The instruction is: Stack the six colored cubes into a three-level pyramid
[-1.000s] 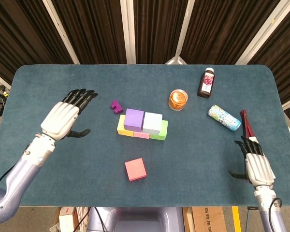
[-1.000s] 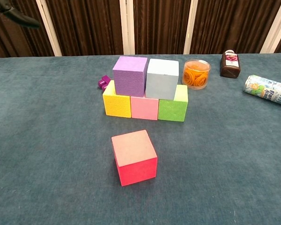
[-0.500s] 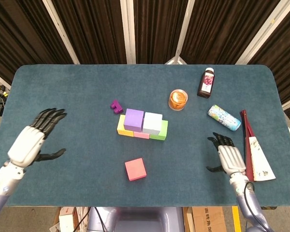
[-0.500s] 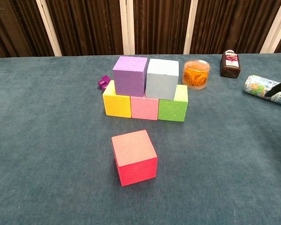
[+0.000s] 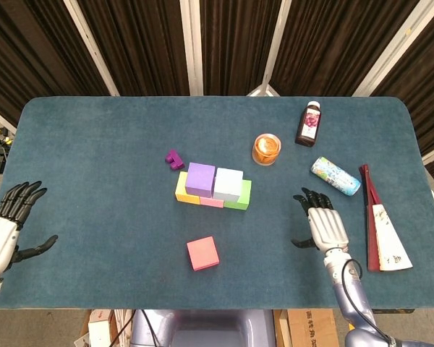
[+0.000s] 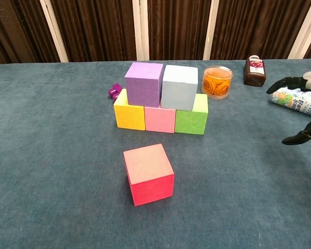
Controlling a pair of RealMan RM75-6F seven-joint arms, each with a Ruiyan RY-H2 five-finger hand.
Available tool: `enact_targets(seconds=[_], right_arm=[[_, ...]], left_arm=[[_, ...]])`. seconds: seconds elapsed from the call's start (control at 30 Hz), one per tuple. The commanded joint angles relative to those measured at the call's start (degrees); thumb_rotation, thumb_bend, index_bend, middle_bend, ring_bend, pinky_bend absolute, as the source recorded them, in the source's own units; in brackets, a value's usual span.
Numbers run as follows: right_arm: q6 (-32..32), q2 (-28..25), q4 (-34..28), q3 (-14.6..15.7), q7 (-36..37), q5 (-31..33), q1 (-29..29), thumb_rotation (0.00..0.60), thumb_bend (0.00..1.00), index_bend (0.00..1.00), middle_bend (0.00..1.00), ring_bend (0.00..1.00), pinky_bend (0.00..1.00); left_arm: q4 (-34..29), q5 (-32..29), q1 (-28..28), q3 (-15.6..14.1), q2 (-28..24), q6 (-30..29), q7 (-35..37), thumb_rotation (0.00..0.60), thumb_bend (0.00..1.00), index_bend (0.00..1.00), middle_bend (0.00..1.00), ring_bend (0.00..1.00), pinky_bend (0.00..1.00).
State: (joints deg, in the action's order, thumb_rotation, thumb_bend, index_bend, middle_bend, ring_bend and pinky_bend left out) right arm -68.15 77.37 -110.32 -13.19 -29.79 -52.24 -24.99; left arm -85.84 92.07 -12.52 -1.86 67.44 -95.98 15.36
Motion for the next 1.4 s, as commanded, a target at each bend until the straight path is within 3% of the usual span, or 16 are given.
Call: enact_targets(seconds=[0.03,0.43,0.93,1.4], right_arm=[[-1.48,0.72,-1.83,-0.25,-1.62,1.21,-0.85,0.600,0.10,0.18,0.07,0.00,0.00],[-3.18,2.74,-5.83,-1.58,-7.31,7.04,-5.32,0.600,0.10,0.19,0.07,0.00,0.00],[-4.42,7.05,-4.76,-3.52,-10.67,14.33,-11.32,0.600,0.10,0.19,0.07,0.00,0.00],[-5.89,9.87,-4.55,-3.28,-11.50,15.71,-14.64,0.600,0.10,0.19,0.07,0.00,0.00]], left_arm=[[1.27,-0.11,0.81,0.43,0.97,-0.50,0.05,0.600,0.26,0.11,0.05,0.00,0.00],[-2.71,-4.87,3.45,1.97,-0.51,0.97,-9.39,0.600,0.26,0.11,0.05,0.00,0.00],[-3.31,-5.93,4.31,3.98,-0.48,2.27,-10.27,0.600,0.26,0.11,0.04,0.00,0.00],[-2.98,-7.47,4.52,6.11,0.36,3.45,-10.67,0.600,0.26,0.11,0.04,0.00,0.00]])
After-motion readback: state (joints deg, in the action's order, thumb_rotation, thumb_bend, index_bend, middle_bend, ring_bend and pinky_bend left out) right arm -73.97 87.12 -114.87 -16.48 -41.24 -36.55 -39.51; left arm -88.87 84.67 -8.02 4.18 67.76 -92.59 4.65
